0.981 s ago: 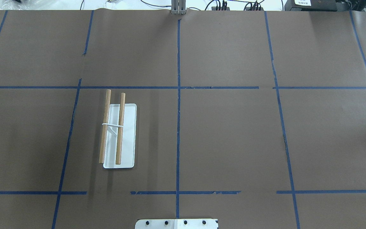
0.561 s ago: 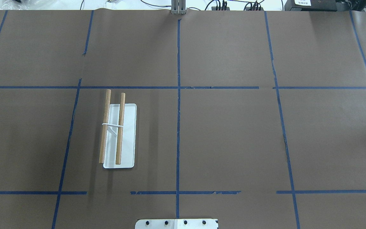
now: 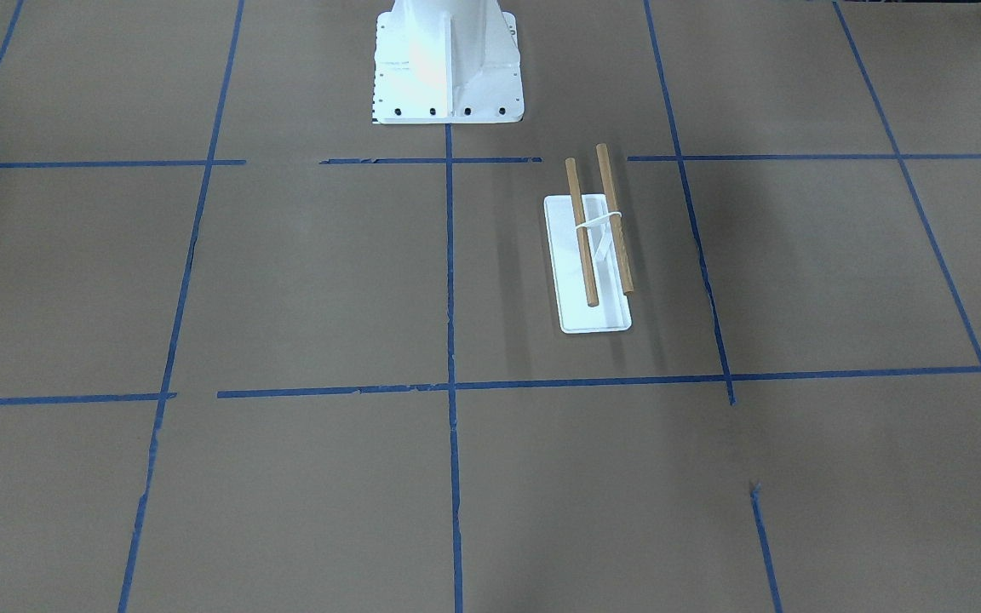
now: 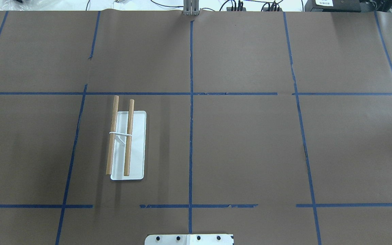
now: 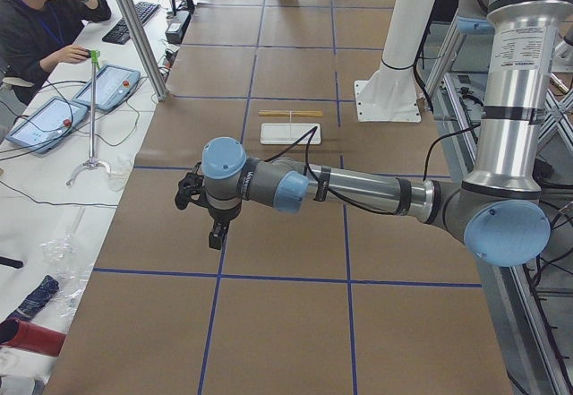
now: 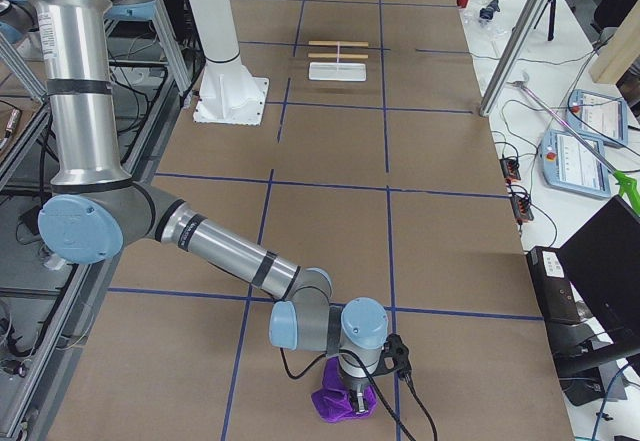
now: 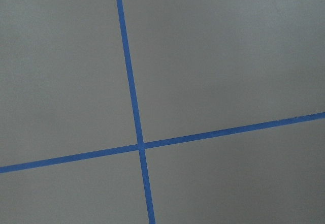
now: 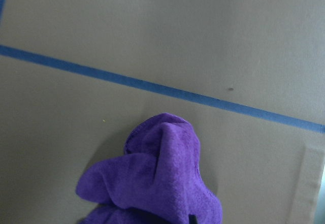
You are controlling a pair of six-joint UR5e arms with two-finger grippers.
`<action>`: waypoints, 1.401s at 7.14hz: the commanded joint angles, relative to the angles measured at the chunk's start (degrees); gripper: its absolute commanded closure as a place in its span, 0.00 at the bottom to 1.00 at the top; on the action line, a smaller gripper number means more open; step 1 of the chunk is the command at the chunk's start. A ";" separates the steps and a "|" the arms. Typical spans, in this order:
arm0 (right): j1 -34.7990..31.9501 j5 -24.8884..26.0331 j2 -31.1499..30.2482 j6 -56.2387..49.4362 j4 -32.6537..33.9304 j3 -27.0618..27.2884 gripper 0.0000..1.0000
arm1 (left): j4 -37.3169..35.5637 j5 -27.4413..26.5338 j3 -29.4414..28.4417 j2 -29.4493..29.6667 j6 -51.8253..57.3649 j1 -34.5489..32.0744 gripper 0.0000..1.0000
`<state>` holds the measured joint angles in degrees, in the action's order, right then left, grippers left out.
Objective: Hang towel on rack
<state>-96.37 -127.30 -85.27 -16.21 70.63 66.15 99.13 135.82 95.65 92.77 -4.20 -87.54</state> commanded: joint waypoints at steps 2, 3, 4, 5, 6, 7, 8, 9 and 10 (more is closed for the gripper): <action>-6.37 -9.45 2.90 3.34 20.43 18.76 1.00 | -0.17 -0.11 3.48 0.39 -0.28 0.09 0.00; -6.55 -9.45 4.57 8.34 25.03 25.45 1.00 | -0.34 -0.11 3.49 2.14 -1.68 0.09 0.00; -6.46 -9.89 5.89 16.39 27.60 30.83 1.00 | -0.43 -0.11 3.66 4.07 -4.65 0.44 0.00; -5.51 -14.94 6.25 27.52 27.80 33.67 1.00 | -0.26 0.06 4.97 5.22 -9.46 2.35 0.00; -3.06 -20.04 6.69 35.72 27.45 34.83 1.00 | -0.17 0.06 7.07 6.79 -14.47 4.63 0.00; 0.62 -20.78 6.79 41.29 27.36 36.84 1.00 | 0.18 -0.02 8.75 8.46 -19.48 7.18 0.00; 4.75 -20.79 8.18 50.13 26.75 38.34 1.00 | 6.36 -0.03 9.11 9.44 -26.58 10.60 0.00; 9.57 -20.62 10.45 59.53 22.66 38.53 1.00 | 17.99 -0.11 8.24 9.45 -37.35 14.81 0.00; 14.32 -20.09 10.65 68.07 15.92 37.92 1.00 | 30.64 -0.72 6.67 10.58 -49.47 20.42 0.00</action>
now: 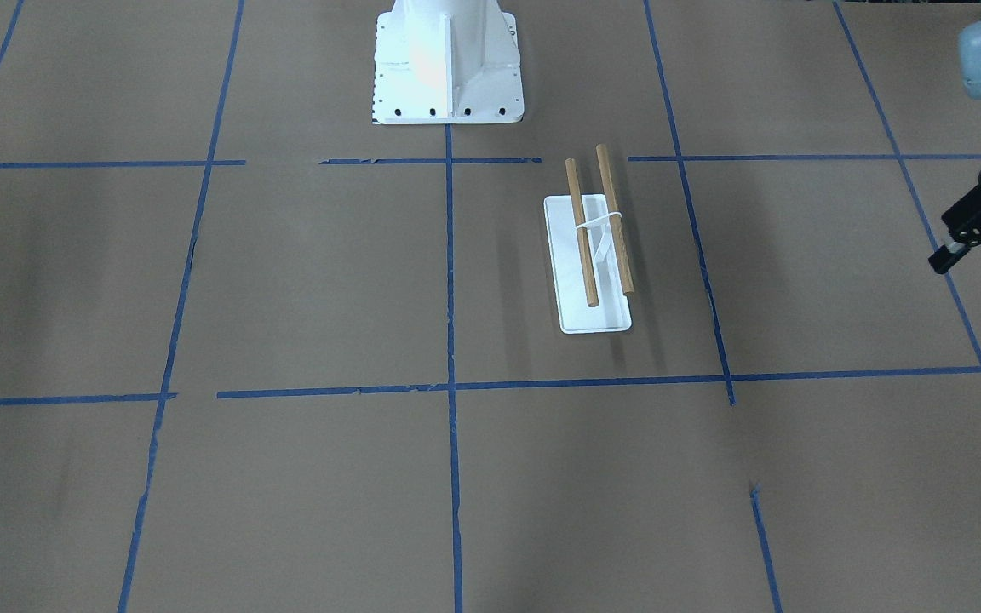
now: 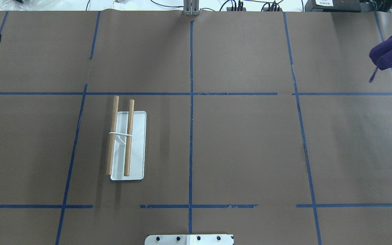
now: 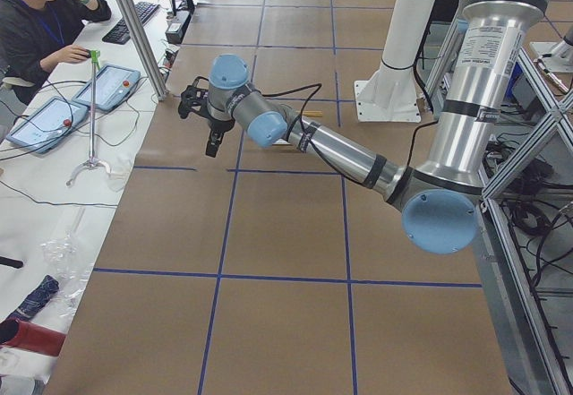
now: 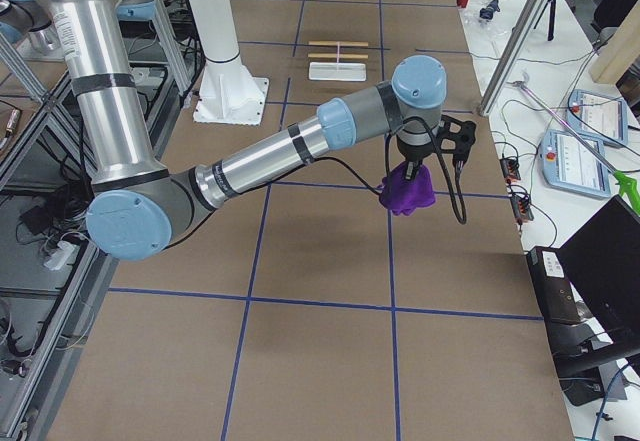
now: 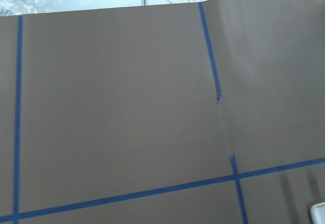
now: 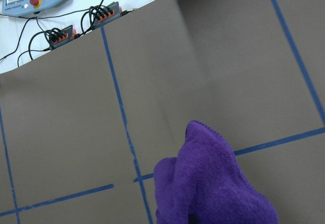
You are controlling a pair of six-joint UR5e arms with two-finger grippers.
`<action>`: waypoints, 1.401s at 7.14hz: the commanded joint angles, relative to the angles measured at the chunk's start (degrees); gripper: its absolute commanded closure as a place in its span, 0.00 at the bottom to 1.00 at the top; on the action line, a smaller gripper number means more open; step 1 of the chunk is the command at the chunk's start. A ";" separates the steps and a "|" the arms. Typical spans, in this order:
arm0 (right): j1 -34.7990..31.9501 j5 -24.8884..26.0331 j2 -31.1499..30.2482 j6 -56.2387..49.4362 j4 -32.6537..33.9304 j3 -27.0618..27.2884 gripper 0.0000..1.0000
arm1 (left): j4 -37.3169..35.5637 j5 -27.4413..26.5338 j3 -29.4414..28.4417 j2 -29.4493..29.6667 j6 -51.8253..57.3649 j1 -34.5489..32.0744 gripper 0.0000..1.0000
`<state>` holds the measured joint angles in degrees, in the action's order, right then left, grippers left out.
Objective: Hang towel on rack
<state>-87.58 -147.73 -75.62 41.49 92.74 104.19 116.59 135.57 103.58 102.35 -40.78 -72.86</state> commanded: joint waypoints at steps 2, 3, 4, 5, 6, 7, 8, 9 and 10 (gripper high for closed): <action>10.13 1.92 3.01 24.18 -15.80 -0.56 1.00 | 22.27 -0.57 -5.22 8.96 -32.62 10.09 0.00; 12.41 2.79 5.98 33.04 -18.01 -0.48 1.00 | 22.28 -0.57 -5.23 11.01 -39.05 13.16 0.00; 14.44 4.63 7.23 40.61 -22.04 -0.30 1.00 | 22.19 -1.79 -5.76 13.12 -46.94 16.75 0.00; 16.11 6.47 7.24 46.34 -28.08 -0.13 1.00 | 22.10 -4.58 -6.02 14.35 -55.11 19.31 0.00; 18.04 10.49 7.24 51.62 -34.06 0.49 1.00 | 21.84 -6.70 -5.94 15.85 -62.16 21.43 0.00; 19.45 13.49 7.24 55.76 -39.08 1.27 1.00 | 21.75 -6.98 -6.02 16.91 -67.62 22.67 0.00; 20.34 15.87 7.24 59.72 -41.48 2.59 1.00 | 21.75 -6.98 -6.20 18.48 -73.42 23.64 0.00; 21.13 17.90 7.24 60.80 -41.85 4.34 1.00 | 21.66 -8.64 -6.20 20.24 -78.44 25.21 0.00; 22.18 20.61 7.24 60.98 -41.85 6.01 1.00 | 21.66 -12.31 -6.29 21.73 -81.79 27.75 0.00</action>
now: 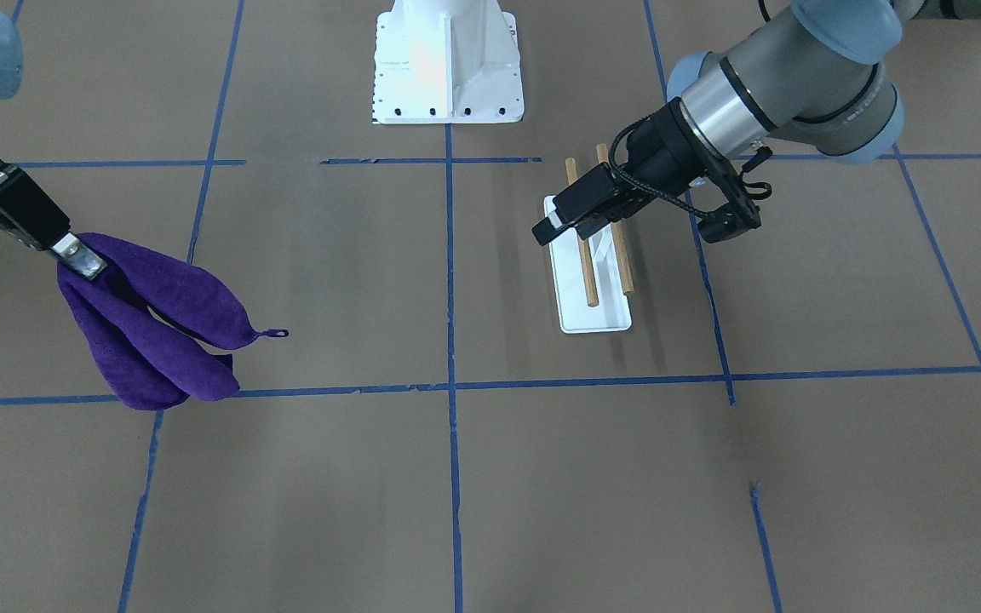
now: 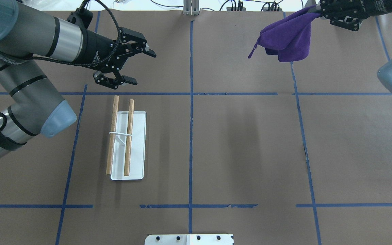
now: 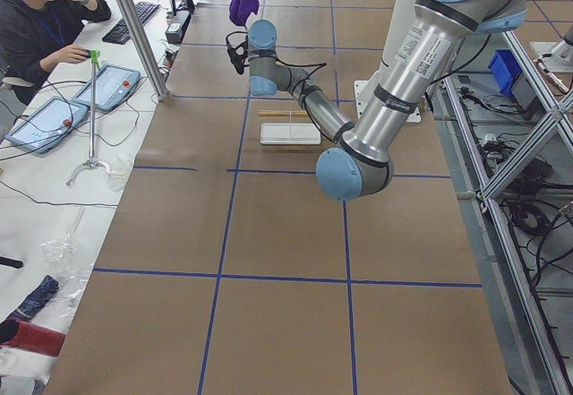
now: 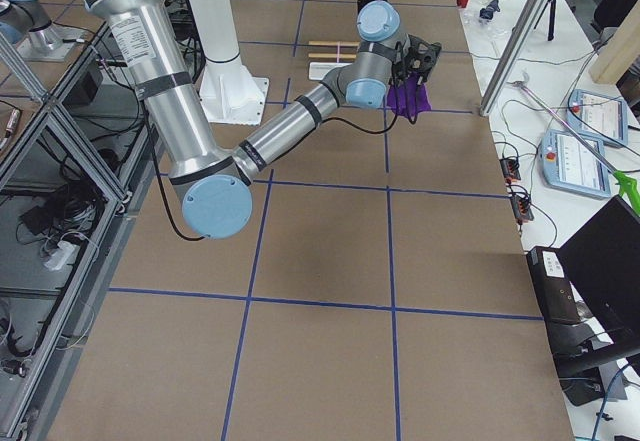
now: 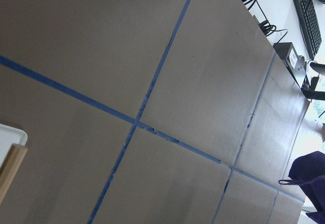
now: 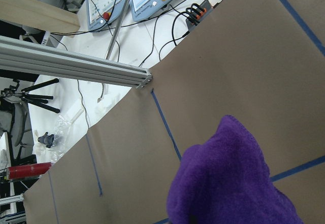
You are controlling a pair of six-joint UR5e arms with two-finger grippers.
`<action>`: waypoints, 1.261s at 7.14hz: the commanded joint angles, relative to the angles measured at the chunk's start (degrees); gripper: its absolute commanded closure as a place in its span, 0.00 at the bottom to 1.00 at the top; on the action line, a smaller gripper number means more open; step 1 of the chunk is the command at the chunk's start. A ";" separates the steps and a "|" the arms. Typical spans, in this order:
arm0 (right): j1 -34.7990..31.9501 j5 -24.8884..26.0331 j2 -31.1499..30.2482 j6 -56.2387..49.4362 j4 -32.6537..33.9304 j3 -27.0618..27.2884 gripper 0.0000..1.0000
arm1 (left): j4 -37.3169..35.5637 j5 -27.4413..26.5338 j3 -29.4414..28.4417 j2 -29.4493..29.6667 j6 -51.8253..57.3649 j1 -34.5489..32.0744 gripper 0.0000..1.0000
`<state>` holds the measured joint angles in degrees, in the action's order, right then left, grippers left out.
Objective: Hang towel on rack
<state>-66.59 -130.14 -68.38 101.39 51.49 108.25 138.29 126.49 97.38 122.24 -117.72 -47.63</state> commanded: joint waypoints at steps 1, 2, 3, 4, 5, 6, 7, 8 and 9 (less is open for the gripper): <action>1.37 4.62 0.00 1.18 -0.60 3.36 1.00 | -0.12 -3.96 -0.78 3.52 -6.88 3.06 0.00; 1.46 5.85 -0.09 1.26 -0.60 4.51 1.00 | -0.91 -3.97 -0.96 5.80 -9.17 3.41 0.00; 1.55 7.17 -0.09 1.26 -0.60 5.30 1.00 | -2.65 -4.14 -1.84 8.86 -11.19 4.20 0.00; 2.33 9.62 -0.17 1.35 -0.52 6.61 1.00 | -2.85 -4.15 -3.24 11.42 -13.91 4.64 0.00; 4.17 11.82 -0.18 2.22 -0.52 7.41 1.00 | -2.85 -4.15 -3.25 11.88 -14.81 4.65 0.00; 6.54 13.23 -0.18 2.75 -0.52 8.11 1.00 | -2.85 -4.15 -3.08 11.88 -14.90 4.65 0.00; 9.52 15.94 -0.18 2.76 -0.52 8.56 1.00 | -2.85 -4.06 -3.08 11.54 -14.90 4.65 0.00; 13.29 19.89 -0.09 2.67 -0.43 9.26 1.00 | -2.93 -3.97 -2.90 10.23 -14.82 4.12 0.00; 16.90 23.49 0.96 2.67 -0.17 9.79 1.00 | -2.93 -3.97 -2.73 9.08 -14.82 3.51 0.00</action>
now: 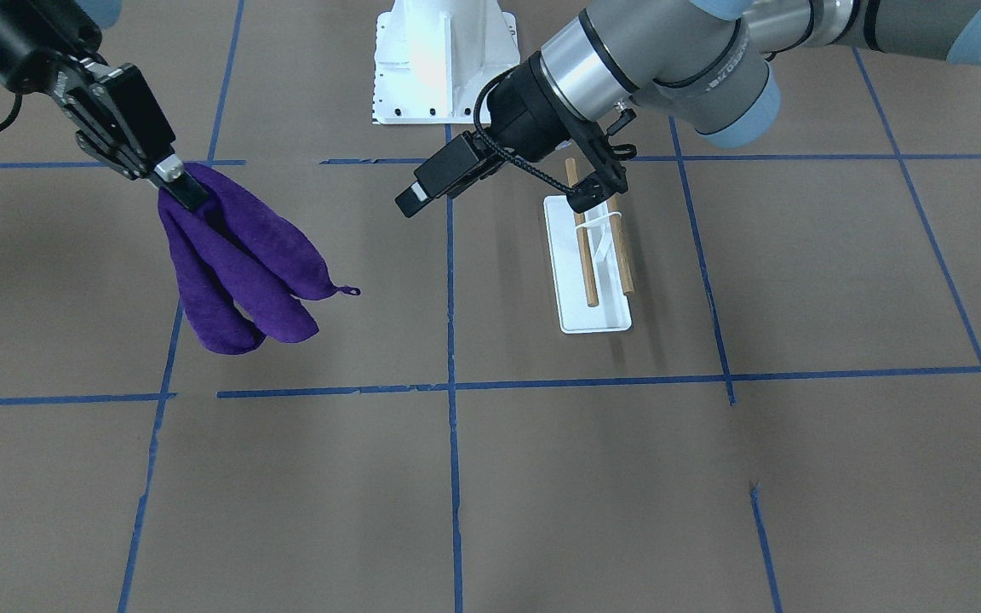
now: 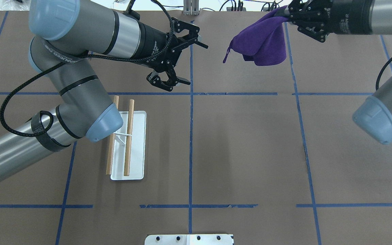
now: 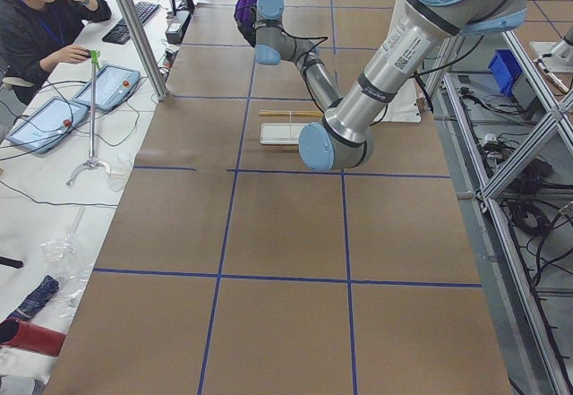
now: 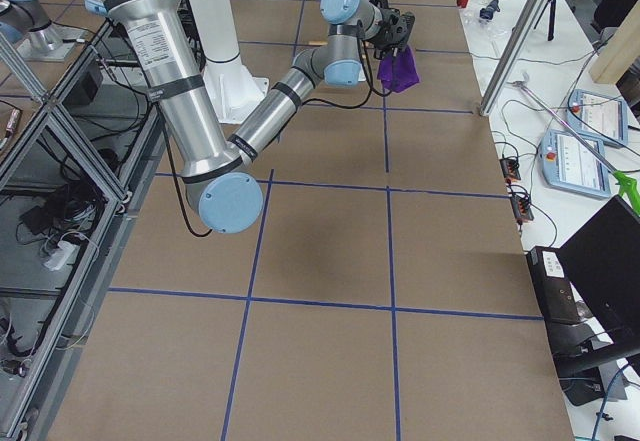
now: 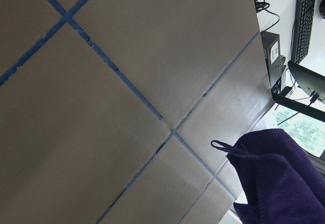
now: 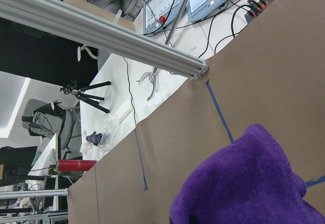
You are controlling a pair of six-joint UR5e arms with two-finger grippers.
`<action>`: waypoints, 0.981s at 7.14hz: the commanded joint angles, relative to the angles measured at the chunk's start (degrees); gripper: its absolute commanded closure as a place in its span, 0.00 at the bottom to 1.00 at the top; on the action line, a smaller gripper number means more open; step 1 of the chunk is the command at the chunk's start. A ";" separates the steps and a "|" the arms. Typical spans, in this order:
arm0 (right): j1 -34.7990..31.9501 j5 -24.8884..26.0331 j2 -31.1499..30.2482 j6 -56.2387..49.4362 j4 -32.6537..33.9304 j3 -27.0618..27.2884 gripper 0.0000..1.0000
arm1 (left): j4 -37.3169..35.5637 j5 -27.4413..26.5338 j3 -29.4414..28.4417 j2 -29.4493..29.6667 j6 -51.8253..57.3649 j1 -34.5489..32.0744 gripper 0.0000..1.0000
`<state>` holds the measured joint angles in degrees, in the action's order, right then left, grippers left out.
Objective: Hang towel on rack
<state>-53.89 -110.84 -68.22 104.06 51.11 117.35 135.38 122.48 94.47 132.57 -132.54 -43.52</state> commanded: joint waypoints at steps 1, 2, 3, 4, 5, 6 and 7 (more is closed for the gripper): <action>7.27 7.10 0.98 0.09 0.48 1.38 1.00 | -0.12 0.21 0.27 -1.43 -0.08 -1.56 0.00; 9.13 9.22 0.98 0.09 0.48 1.57 1.00 | -0.12 0.21 0.27 -1.43 -0.26 -1.66 0.00; 10.72 11.67 1.07 0.00 0.48 1.57 1.00 | -0.12 0.13 0.19 -1.35 -0.52 -1.57 0.00; 11.78 13.53 1.15 0.00 0.48 1.65 1.00 | 0.06 0.12 0.18 -1.17 -3.48 -1.39 0.00; 12.92 14.85 2.29 0.00 0.48 1.66 1.00 | 0.23 0.04 0.18 -1.00 -5.25 -1.31 0.00; 14.32 16.52 2.99 0.00 0.48 1.66 1.00 | 0.23 0.04 0.18 -0.82 -5.44 -1.39 0.00; 14.69 16.97 3.09 0.00 0.48 1.74 1.00 | 0.32 -0.05 0.18 -0.64 -5.53 -1.31 0.00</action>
<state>-40.10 -94.97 -65.54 104.06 51.59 119.03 135.61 122.51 94.66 131.71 -137.65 -44.88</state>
